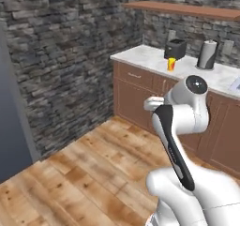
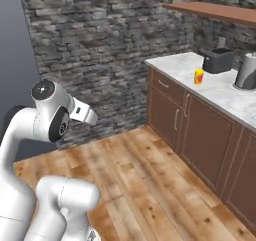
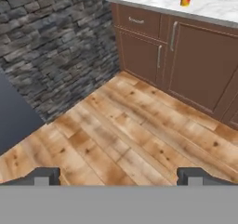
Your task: Place the pitcher and cup on the dining counter for serving.
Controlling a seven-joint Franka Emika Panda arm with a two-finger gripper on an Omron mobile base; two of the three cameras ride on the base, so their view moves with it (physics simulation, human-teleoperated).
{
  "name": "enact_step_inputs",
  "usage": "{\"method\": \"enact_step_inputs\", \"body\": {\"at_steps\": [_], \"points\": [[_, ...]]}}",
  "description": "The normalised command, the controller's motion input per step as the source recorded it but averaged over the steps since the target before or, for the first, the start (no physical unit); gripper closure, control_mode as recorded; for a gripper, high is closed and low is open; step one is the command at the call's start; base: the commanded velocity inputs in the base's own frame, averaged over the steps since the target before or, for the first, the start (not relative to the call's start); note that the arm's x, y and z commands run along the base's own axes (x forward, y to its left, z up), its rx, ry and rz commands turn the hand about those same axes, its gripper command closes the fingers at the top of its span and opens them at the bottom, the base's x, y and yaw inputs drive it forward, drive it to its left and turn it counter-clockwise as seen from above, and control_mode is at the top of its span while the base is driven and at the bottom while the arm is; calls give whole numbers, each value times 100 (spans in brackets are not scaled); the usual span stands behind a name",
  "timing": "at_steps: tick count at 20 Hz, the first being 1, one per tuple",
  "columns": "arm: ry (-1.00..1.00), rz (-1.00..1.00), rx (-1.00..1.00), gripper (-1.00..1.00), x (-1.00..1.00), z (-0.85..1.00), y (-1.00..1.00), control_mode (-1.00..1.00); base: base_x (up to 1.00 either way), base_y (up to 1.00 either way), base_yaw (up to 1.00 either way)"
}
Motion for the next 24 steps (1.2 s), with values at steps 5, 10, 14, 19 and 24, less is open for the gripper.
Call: {"method": "enact_step_inputs", "body": {"at_steps": [5,10,14,19,24], "points": [[0,0,0,-100,0,0,0,100,98,2,-53],[0,0,0,-100,0,0,0,100,100,17,-45],[0,0,0,-100,0,0,0,100,100,27,-44],[0,0,0,-100,0,0,0,100,100,46,-43],[0,0,0,-100,0,0,0,100,100,63,-44]]}}
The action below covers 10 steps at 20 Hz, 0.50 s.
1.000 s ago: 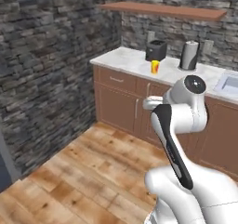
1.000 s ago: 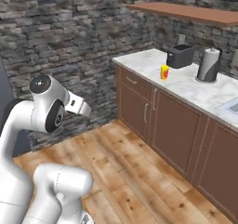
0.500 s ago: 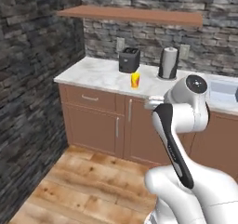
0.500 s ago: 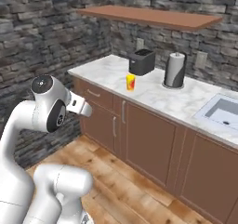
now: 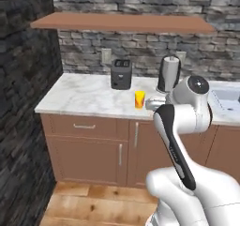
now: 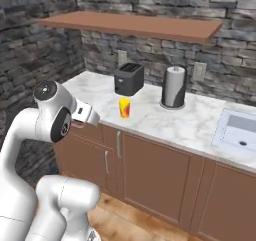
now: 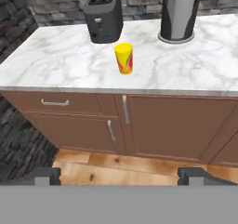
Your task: Place the pitcher and cup on the dining counter for serving.
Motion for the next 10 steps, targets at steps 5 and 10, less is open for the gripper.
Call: {"method": "enact_step_inputs", "body": {"at_steps": [5,10], "points": [[0,0,0,-100,0,0,0,100,97,31,-35],[0,0,0,-100,0,0,0,100,78,1,-12]]}}
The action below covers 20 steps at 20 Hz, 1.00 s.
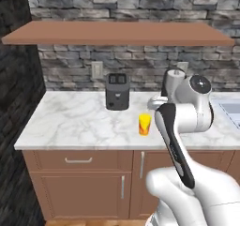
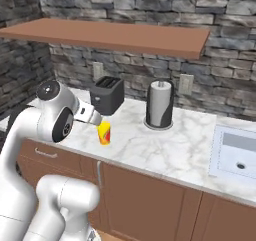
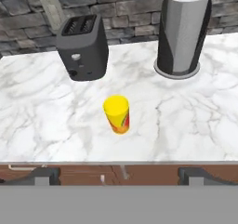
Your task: Place the pitcher and cup on the dining counter for serving.
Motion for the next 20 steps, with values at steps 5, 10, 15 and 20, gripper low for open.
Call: {"method": "enact_step_inputs", "body": {"at_steps": [5,10,15,20], "points": [[0,0,0,-100,0,0,0,100,44,0,-3],[4,0,0,-100,7,0,0,-100,21,0,0],[32,0,0,-100,41,-14,0,-100,0,0,0],[31,-2,2,-100,52,-33,0,-100,0,0,0]]}}
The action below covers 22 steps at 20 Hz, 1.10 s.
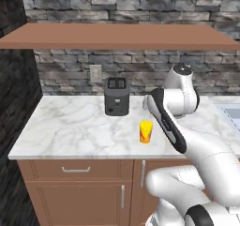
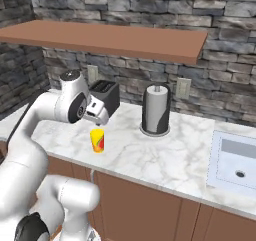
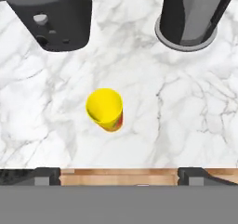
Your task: Place the pitcher and cup on the dining counter for serving.
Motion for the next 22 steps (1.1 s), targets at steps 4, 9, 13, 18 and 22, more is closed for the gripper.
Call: {"method": "enact_step_inputs", "body": {"at_steps": [4,9,13,18,22], "points": [[25,0,2,-100,55,-44,0,-100,0,0,0],[24,0,2,-100,45,-39,0,-100,0,0,0],[18,0,2,-100,40,-43,-6,-100,0,0,0],[16,0,1,-100,33,-27,0,-100,0,0,0],[11,0,0,-100,24,-51,0,-100,0,0,0]]}}
